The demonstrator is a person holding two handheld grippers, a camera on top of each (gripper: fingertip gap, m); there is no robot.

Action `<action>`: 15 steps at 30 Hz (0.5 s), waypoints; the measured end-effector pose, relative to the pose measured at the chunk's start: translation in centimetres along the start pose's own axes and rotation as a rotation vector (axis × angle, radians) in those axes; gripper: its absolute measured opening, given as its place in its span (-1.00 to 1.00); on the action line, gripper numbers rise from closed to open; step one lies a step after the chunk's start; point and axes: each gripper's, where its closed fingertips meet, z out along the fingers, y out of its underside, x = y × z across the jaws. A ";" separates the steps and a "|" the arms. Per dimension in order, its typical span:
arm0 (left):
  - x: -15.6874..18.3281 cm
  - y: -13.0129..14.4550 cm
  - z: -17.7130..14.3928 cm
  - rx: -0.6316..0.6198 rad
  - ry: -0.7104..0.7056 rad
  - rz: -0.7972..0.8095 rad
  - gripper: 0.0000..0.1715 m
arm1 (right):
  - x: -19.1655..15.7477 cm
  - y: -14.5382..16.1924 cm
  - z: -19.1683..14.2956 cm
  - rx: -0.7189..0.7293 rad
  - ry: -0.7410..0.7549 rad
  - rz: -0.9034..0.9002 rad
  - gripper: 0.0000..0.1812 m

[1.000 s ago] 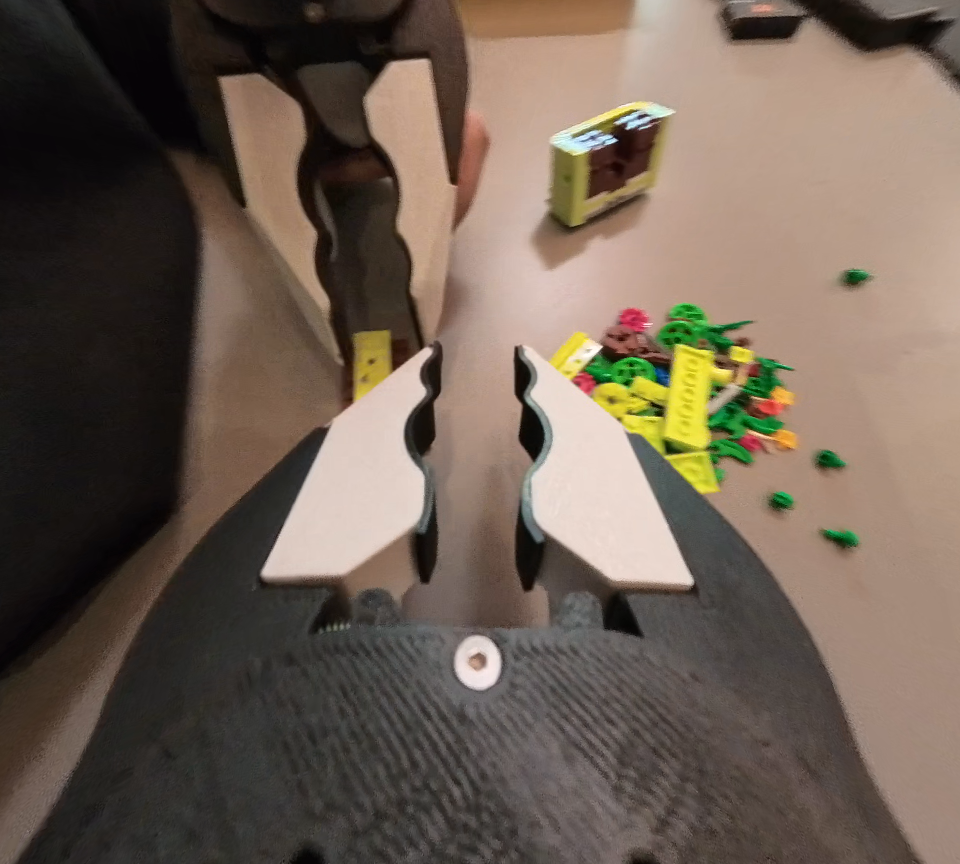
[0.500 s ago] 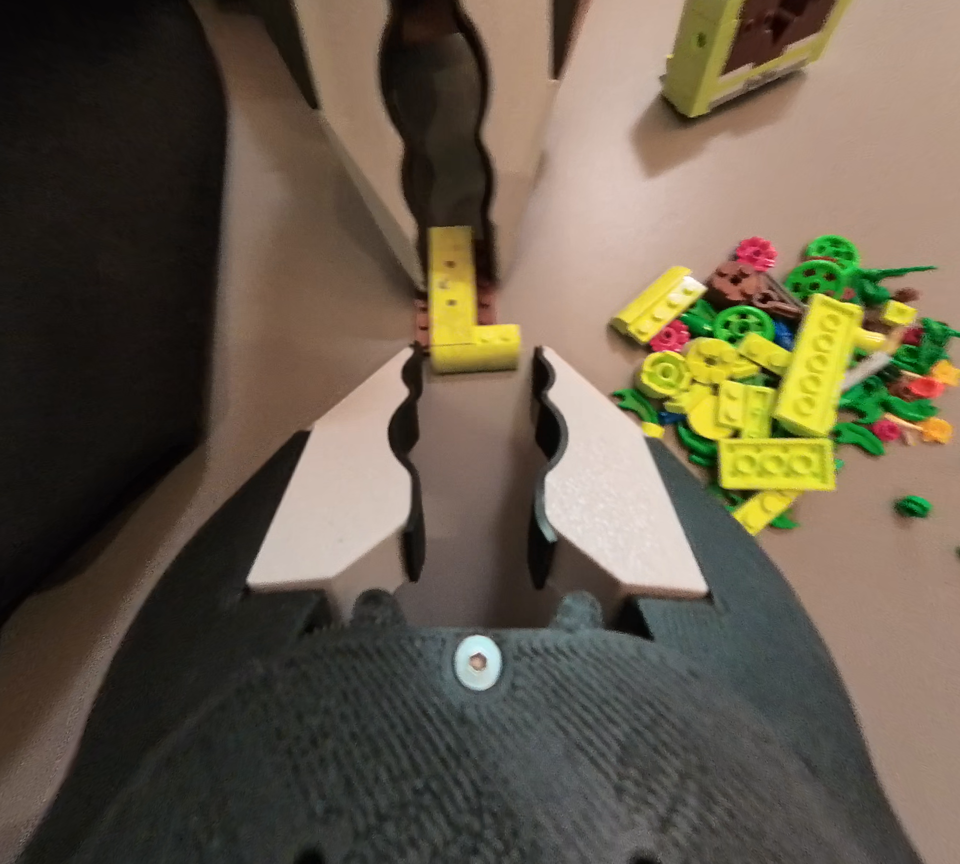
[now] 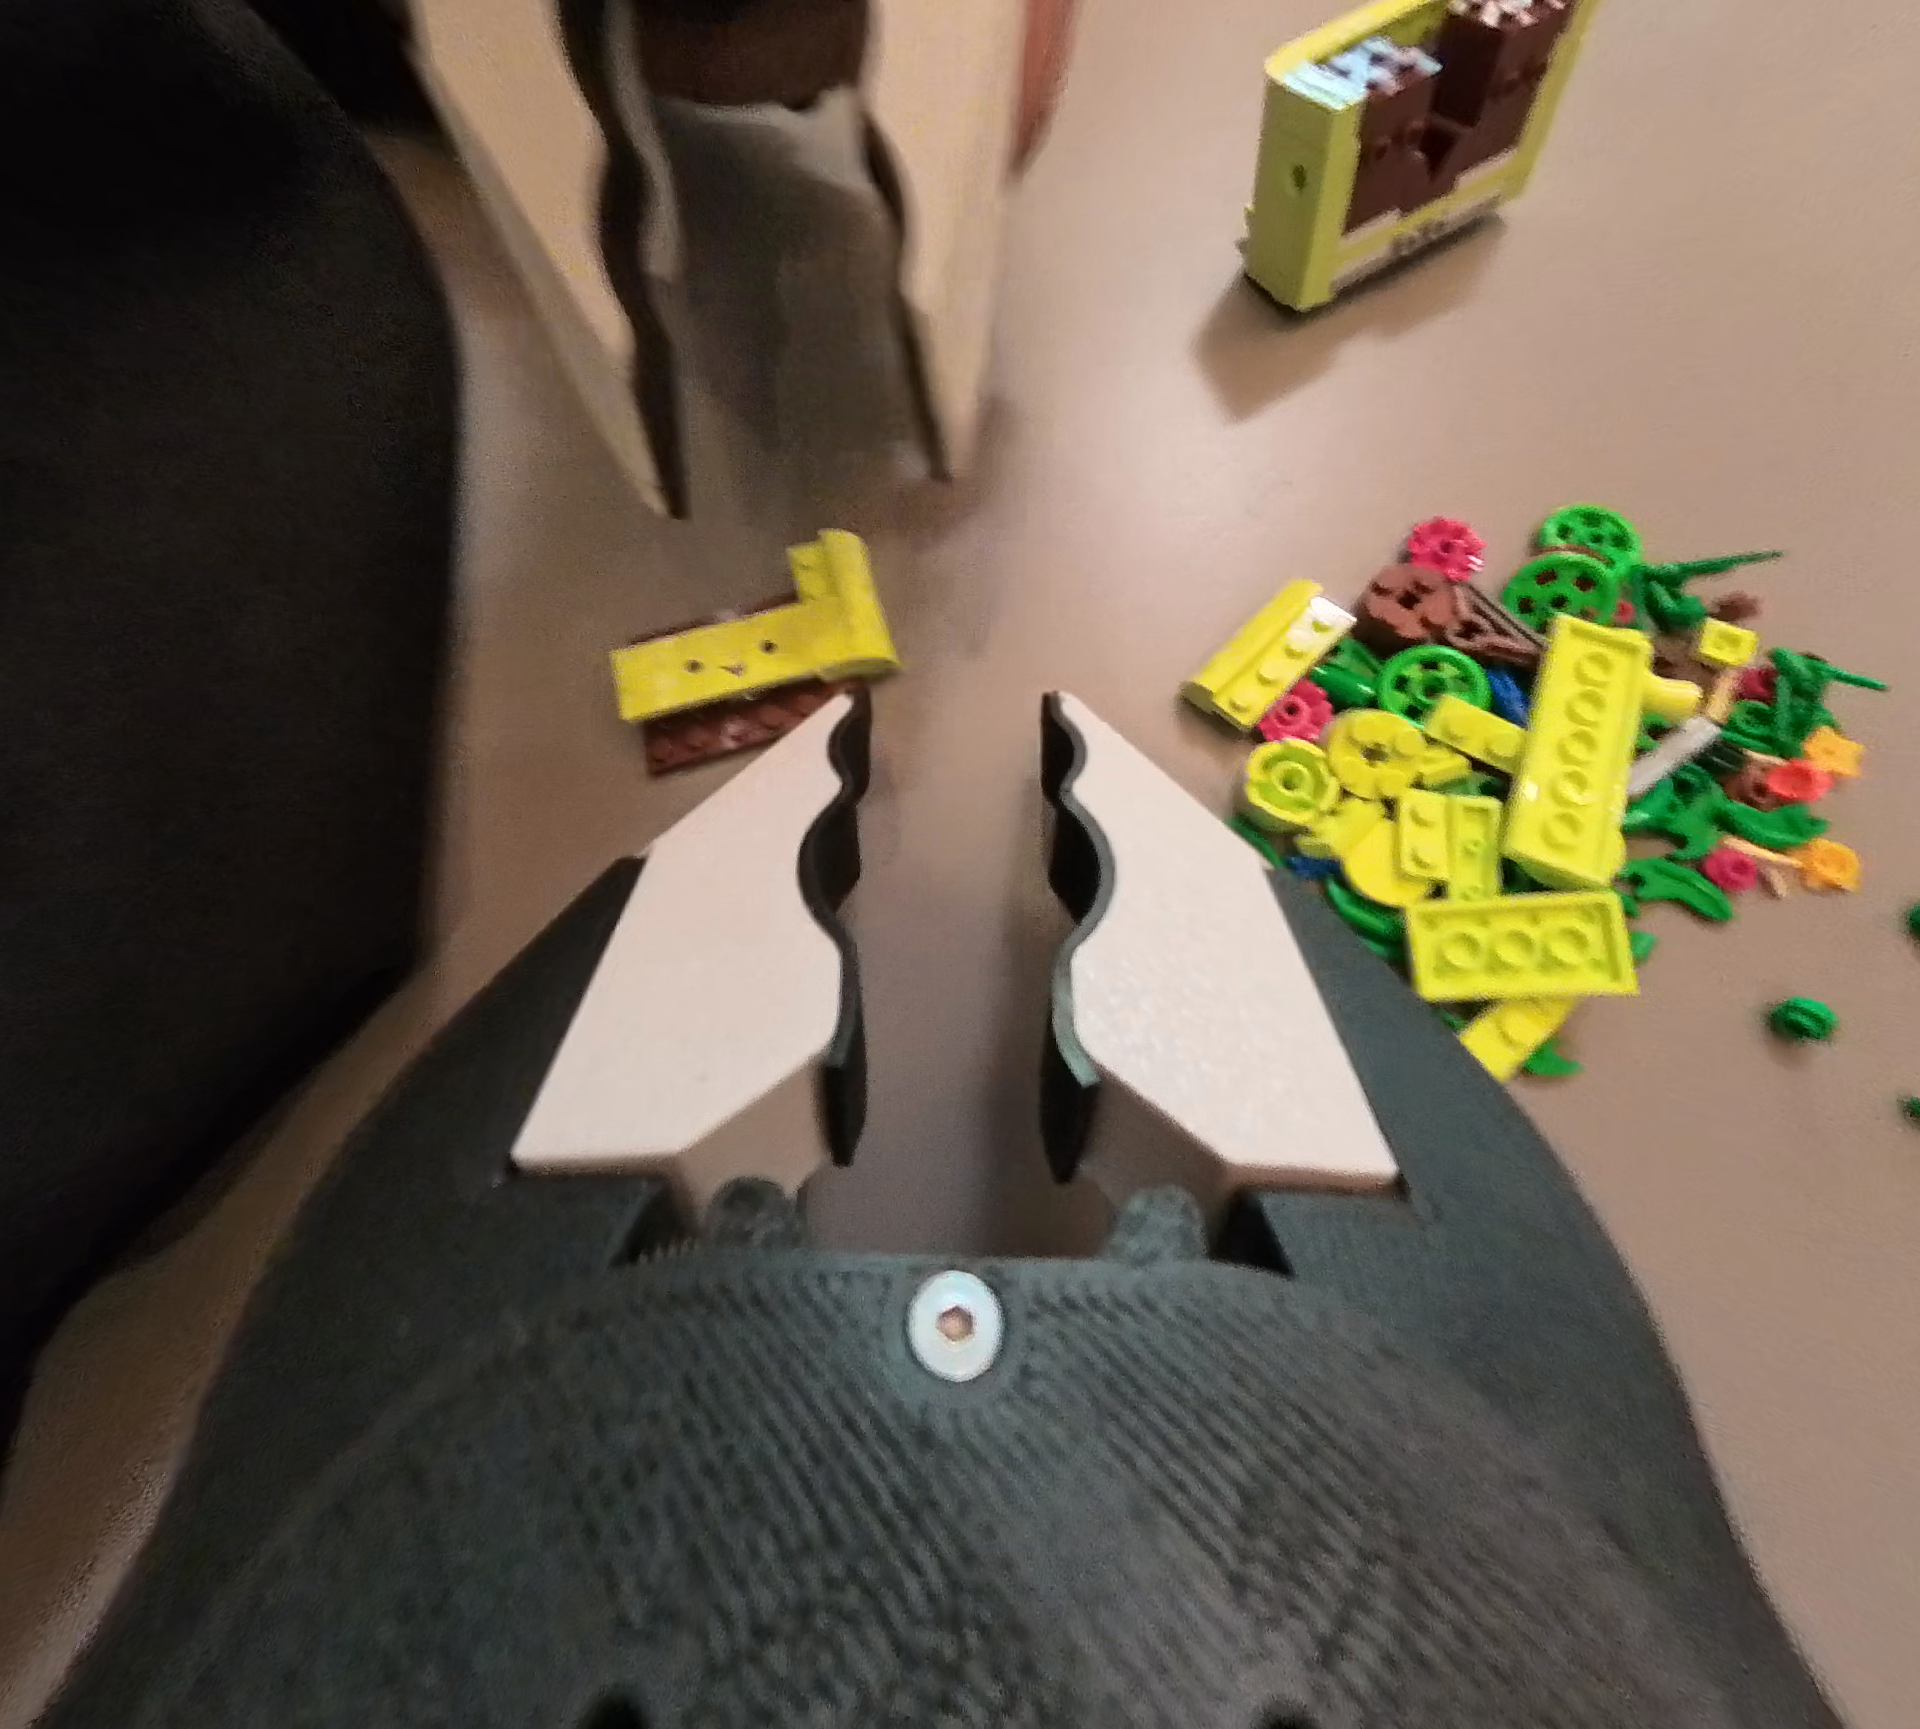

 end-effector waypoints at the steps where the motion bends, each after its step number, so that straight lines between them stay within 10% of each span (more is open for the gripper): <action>1: -0.2 0.4 0.2 -0.015 -0.013 0.014 -0.47 | -0.7 -0.3 0.0 0.017 -0.038 0.001 -0.63; 7: 0.0 3.9 2.2 -0.192 -0.026 0.073 -0.13 | -4.7 -1.1 0.6 0.049 -0.226 -0.057 -0.27; 15: 1.1 4.4 1.8 -0.210 0.060 0.053 -0.38 | -2.8 0.4 1.6 -0.059 -0.067 -0.137 -0.26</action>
